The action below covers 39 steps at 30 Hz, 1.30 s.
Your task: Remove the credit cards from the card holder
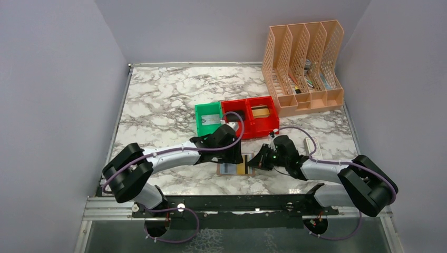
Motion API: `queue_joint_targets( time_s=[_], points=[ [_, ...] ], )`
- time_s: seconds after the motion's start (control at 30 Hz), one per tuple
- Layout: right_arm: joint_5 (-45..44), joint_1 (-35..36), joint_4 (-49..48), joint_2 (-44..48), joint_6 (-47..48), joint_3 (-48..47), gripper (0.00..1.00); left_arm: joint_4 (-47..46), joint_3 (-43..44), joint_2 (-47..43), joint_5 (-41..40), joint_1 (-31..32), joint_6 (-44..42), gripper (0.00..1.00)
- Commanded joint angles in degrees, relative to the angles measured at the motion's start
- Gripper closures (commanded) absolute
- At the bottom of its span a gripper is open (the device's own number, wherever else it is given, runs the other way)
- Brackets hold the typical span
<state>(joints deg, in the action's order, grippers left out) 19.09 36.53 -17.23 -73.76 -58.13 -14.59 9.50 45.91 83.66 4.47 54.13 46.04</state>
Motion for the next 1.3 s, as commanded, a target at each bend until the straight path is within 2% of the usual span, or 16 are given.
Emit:
queue_joint_targets(
  time_s=[0.0, 0.2, 0.5, 0.73, 0.93, 1.03, 1.07, 1.27],
  points=[
    [-1.6, -0.3, -0.4, -1.1, -0.7, 1.6, 0.99, -4.0, -0.2, 2.9, 4.3, 0.3, 1.8, 0.51],
    [-1.0, -0.4, -1.7, -1.8, -1.0, 1.7, 0.99, -2.2, 0.2, 5.8, 4.0, 0.4, 2.4, 0.58],
    [3.9, -0.3, -6.8, -2.6, -0.2, 1.5, 0.87, -0.8, -0.2, 8.1, 3.5, 0.9, 2.8, 0.65],
    [6.8, -0.3, -8.6, -5.2, 0.5, 0.4, 0.85, 0.2, -0.2, 8.3, 2.4, 1.0, 2.8, 0.68],
    [7.0, -0.3, -9.0, -6.1, 0.1, 0.1, 0.86, 0.6, -0.6, 7.5, 1.7, 1.0, 2.8, 0.69],
    [6.9, -0.4, -8.3, -5.7, 0.3, -0.3, 0.98, 1.0, -0.6, 6.9, 1.3, 1.0, 2.8, 0.69],
    [6.1, -0.3, -7.5, -5.2, 0.4, -0.2, 0.99, 1.2, -0.5, 6.6, 1.1, 1.0, 2.7, 0.69],
    [0.5, -0.4, 0.0, 3.0, 1.7, -0.2, 0.99, 2.4, -0.8, 2.6, -1.9, 1.0, 1.9, 0.65]
  ],
)
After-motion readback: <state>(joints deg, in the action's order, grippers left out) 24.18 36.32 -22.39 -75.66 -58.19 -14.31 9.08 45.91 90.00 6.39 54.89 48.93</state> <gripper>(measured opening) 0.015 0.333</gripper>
